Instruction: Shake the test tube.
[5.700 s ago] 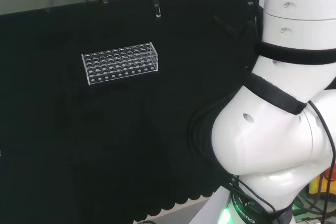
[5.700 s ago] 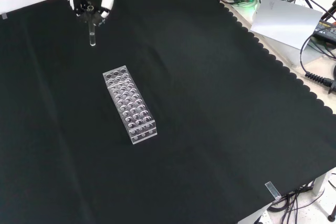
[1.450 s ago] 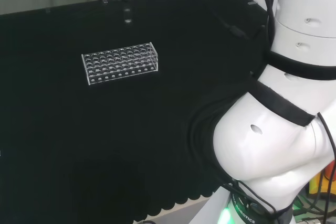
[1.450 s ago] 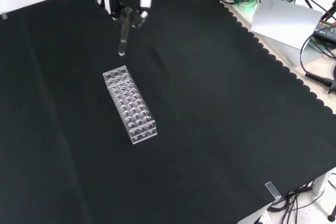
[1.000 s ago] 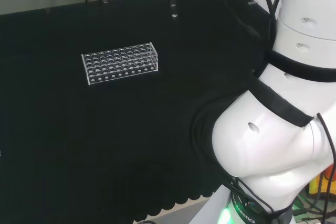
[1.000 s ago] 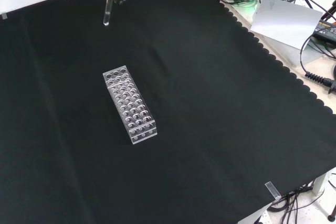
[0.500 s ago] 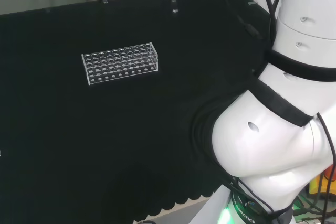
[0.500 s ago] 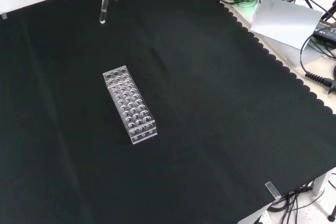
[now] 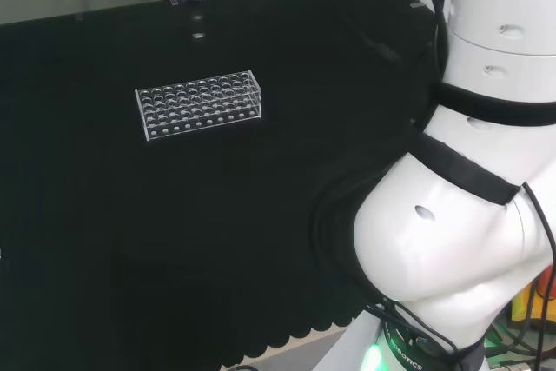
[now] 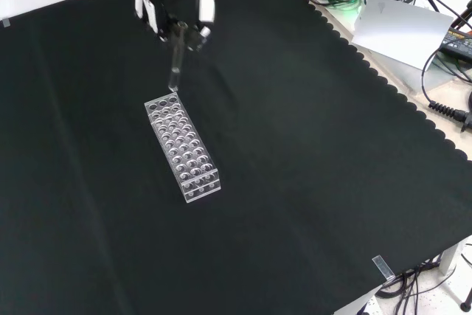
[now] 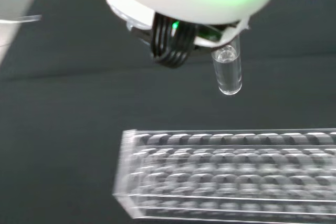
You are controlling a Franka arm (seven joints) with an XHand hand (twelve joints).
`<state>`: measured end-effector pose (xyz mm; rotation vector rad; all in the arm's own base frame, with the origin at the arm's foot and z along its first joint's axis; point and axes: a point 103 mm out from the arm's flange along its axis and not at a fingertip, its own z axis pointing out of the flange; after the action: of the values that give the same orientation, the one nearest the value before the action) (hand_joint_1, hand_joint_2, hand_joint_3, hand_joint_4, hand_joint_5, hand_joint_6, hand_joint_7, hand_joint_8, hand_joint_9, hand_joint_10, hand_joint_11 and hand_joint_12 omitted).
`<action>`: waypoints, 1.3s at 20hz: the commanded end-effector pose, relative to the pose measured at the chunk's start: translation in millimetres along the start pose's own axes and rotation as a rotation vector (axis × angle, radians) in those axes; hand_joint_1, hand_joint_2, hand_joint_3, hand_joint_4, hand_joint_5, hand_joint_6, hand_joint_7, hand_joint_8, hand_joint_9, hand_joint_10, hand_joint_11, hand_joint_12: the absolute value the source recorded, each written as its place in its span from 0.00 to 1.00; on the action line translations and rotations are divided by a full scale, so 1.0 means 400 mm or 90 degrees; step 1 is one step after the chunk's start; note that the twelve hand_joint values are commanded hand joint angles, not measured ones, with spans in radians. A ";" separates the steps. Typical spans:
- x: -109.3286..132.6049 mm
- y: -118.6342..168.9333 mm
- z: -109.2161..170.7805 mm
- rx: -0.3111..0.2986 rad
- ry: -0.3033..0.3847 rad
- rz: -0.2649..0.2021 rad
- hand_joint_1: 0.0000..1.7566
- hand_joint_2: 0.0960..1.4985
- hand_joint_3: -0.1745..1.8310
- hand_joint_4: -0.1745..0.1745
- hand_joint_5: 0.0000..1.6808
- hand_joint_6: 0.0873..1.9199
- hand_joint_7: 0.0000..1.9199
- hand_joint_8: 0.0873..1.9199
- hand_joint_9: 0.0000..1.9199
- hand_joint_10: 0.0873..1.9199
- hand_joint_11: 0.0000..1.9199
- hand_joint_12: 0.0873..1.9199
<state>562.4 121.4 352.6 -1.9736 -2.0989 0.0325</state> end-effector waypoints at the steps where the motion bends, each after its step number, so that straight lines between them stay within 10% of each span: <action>1: 0.189 -0.007 0.029 0.024 0.055 -0.099 0.76 0.31 0.50 0.00 0.80 0.27 0.72 0.28 0.82 0.22 0.53 0.55; 7: 0.188 -0.015 0.034 0.026 0.050 -0.105 0.76 0.31 0.50 0.00 0.80 0.27 0.72 0.28 0.82 0.22 0.53 0.55; 20: -0.209 -0.022 -0.016 0.007 -0.077 0.083 0.76 0.31 0.50 0.00 0.79 0.27 0.72 0.28 0.82 0.22 0.53 0.55; 26: -0.253 -0.025 -0.030 0.004 -0.081 0.108 0.76 0.31 0.50 0.00 0.79 0.27 0.72 0.28 0.82 0.22 0.53 0.55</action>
<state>561.3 33.6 347.2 -2.1595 -2.0192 0.1810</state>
